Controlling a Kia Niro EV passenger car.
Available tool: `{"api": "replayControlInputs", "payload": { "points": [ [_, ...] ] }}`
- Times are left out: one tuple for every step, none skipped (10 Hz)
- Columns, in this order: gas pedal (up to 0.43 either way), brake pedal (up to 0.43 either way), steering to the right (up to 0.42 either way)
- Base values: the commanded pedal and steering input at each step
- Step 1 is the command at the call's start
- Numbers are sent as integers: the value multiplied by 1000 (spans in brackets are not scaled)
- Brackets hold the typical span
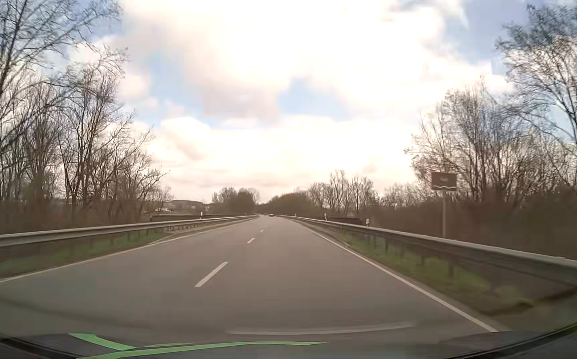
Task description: Follow the waypoints while adhering to traffic rules and regulations
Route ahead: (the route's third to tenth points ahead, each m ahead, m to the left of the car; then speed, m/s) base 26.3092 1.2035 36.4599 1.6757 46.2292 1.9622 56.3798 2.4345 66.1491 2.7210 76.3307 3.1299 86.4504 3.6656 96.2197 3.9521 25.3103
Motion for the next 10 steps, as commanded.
{"api": "replayControlInputs", "payload": {
  "points": [
    [220,0,-3],
    [220,0,-3],
    [220,0,-3],
    [220,0,-2],
    [220,0,-2],
    [220,0,-2],
    [220,0,-2],
    [220,0,-2],
    [220,0,-1],
    [220,0,-1]
  ]
}}
